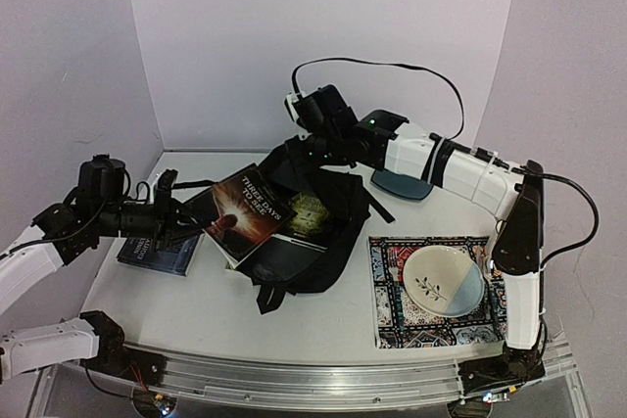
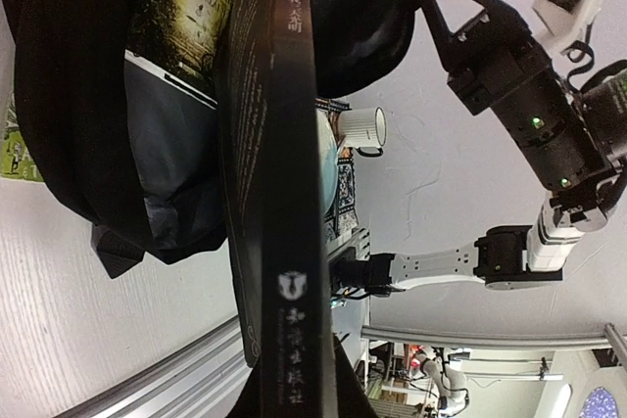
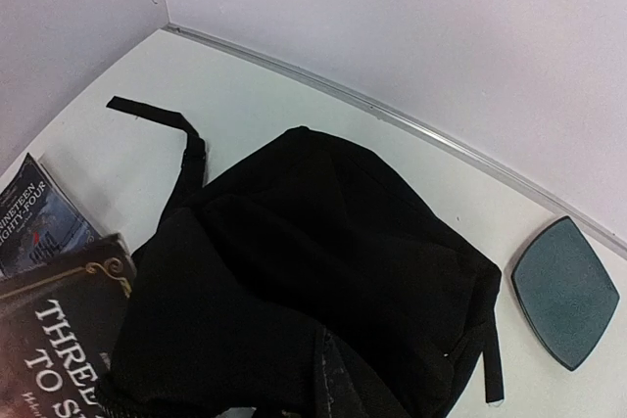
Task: Pack the student bag
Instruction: Place the book in the largest pocket of the bag.
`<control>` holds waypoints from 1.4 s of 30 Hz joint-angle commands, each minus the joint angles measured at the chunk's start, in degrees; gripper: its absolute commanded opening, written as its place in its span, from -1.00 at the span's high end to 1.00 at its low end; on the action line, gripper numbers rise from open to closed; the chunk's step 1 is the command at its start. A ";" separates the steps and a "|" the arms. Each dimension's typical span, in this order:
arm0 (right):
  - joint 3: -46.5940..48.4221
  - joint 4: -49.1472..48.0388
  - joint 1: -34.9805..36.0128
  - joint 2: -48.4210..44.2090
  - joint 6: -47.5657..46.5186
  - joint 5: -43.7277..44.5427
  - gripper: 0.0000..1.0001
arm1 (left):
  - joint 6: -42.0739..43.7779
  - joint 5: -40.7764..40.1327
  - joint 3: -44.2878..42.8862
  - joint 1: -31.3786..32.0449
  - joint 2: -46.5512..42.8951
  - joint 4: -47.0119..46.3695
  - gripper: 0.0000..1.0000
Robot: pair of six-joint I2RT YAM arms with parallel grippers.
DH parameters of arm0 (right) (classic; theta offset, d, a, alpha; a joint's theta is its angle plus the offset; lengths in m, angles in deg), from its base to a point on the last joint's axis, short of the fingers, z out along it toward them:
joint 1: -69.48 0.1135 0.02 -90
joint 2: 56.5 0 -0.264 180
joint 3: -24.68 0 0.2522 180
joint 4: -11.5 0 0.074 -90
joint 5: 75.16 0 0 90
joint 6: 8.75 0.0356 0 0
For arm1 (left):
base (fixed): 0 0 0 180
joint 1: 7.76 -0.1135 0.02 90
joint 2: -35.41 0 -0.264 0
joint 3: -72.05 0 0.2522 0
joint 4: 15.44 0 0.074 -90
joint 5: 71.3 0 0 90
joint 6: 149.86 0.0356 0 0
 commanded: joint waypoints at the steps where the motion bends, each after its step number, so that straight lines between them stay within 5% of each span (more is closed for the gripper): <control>1: 3.73 -2.10 -0.23 -0.48 0.65 -1.93 1.00 | -1.41 5.63 0.38 0.04 4.08 -13.56 1.00; 10: 4.24 -2.54 -0.19 -0.43 0.64 -3.96 1.00 | -2.97 13.48 0.96 0.58 15.76 -25.54 1.00; 23: 4.52 -2.93 -0.26 -0.45 1.46 -7.64 1.00 | -4.76 10.26 -0.99 1.28 24.80 -34.27 1.00; 42: -2.69 -4.39 0.47 -4.86 4.96 -13.84 1.00 | -15.38 -13.74 1.62 2.07 33.99 -36.57 1.00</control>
